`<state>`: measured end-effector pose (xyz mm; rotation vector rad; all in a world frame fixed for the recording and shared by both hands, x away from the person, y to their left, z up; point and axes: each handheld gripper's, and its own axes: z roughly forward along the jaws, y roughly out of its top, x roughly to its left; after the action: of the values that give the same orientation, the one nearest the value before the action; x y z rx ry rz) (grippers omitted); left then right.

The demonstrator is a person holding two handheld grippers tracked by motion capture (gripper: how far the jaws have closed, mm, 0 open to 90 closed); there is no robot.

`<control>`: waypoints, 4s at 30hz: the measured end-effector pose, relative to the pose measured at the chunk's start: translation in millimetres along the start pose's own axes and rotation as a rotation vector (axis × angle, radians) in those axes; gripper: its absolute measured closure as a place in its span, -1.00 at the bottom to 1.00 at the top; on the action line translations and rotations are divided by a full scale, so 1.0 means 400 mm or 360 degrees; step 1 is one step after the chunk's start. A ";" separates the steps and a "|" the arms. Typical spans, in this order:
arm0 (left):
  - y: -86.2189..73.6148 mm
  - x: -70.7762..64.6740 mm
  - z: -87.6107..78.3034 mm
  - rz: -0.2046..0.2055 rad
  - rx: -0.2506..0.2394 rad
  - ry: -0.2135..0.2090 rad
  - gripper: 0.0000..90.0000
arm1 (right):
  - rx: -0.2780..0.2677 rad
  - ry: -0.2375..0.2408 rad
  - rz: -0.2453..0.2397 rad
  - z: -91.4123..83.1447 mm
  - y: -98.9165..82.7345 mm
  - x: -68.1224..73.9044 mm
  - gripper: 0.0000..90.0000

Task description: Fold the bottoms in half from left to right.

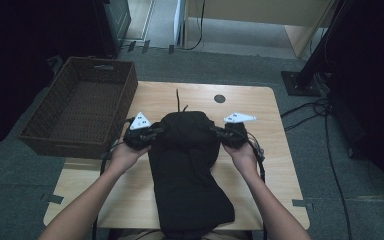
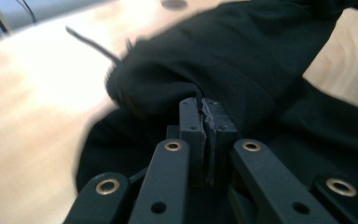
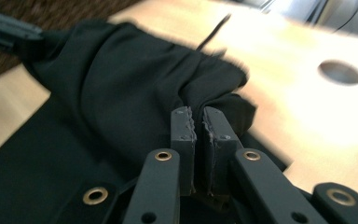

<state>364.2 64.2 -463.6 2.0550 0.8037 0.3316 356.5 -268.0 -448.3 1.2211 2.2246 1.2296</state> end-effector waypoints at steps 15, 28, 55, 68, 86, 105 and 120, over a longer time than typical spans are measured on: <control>-0.065 0.016 0.104 0.0019 0.0231 0.0055 0.93 | 0.0248 -0.0032 0.0015 0.094 -0.110 -0.008 0.87; 0.029 0.134 0.218 -0.0089 0.0252 0.0185 0.94 | 0.0146 -0.0141 0.0144 0.191 -0.049 -0.094 0.85; 0.027 -0.022 -0.039 0.0043 -0.0099 0.0018 0.97 | -0.0078 -0.0017 0.0033 -0.053 0.033 0.006 0.87; -0.098 -0.070 0.056 0.0180 0.0312 -0.0054 0.94 | 0.0289 0.0011 0.0019 0.027 -0.148 0.047 0.87; -0.002 0.087 0.186 0.0034 0.0269 0.0136 0.94 | 0.0195 -0.0154 0.0059 0.167 -0.061 -0.047 0.86; 0.057 0.194 0.260 -0.0195 0.0208 0.0220 0.95 | 0.0179 -0.0170 0.0301 0.264 0.021 -0.144 0.86; 0.165 0.108 0.008 -0.0035 -0.0147 0.0127 0.97 | -0.0072 -0.0014 0.0181 0.015 0.157 -0.099 0.88</control>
<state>425.9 63.8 -414.5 1.9555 0.8433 0.4330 416.4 -279.9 -405.6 1.3488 2.1348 1.3068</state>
